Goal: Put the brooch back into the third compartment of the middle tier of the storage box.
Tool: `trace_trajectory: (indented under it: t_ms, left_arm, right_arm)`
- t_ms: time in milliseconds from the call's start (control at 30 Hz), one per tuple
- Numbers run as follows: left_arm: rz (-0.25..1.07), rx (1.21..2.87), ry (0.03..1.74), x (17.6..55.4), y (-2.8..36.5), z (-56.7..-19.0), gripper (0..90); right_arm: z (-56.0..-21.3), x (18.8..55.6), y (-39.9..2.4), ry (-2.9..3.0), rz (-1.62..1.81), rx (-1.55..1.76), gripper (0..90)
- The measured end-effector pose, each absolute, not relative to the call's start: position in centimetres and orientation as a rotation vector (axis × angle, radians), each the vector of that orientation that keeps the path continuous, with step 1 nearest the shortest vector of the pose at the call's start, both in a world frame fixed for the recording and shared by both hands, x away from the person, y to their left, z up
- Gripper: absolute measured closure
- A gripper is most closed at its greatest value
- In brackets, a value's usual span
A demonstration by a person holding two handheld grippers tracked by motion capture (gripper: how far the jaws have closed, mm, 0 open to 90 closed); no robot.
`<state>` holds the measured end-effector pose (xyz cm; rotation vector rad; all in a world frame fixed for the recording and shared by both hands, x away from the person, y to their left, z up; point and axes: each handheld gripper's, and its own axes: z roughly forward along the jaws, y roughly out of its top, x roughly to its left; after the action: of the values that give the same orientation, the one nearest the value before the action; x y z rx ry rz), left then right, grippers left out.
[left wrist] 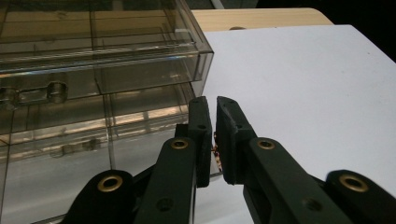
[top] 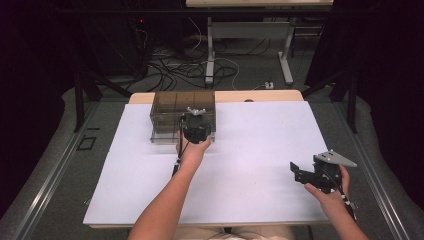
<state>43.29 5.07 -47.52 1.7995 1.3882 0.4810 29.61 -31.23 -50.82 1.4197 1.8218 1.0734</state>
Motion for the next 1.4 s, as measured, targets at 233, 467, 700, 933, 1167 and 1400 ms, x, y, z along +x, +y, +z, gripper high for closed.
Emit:
trace_trajectory:
  t_ms: [233,467,700,933,1167,1400]
  left_arm:
    - [0.496,1.805,1.418,44.0,5.1,-48.0,84.8]
    - [0.490,1.812,1.443,44.5,5.0,-48.5,84.7]
    - [0.492,1.814,1.465,44.9,5.0,-49.0,84.8]
    - [0.487,1.818,1.479,45.3,5.1,-49.4,84.8]
    - [0.493,1.831,1.496,45.7,5.2,-49.9,84.7]
    - [0.504,1.826,1.507,45.9,5.2,-50.0,84.5]
  right_arm:
    - [-50.8,29.6,-31.2,1.831,1.066,1.423,12.8]
    - [-50.9,29.7,-31.2,1.831,1.067,1.423,12.8]
    - [-50.9,29.6,-31.2,1.836,1.071,1.426,12.9]
    - [-50.8,29.6,-31.1,1.833,1.074,1.418,13.0]
    - [-50.9,29.5,-31.1,1.829,1.071,1.421,13.0]
    - [-50.8,29.4,-31.1,1.828,1.069,1.427,13.0]
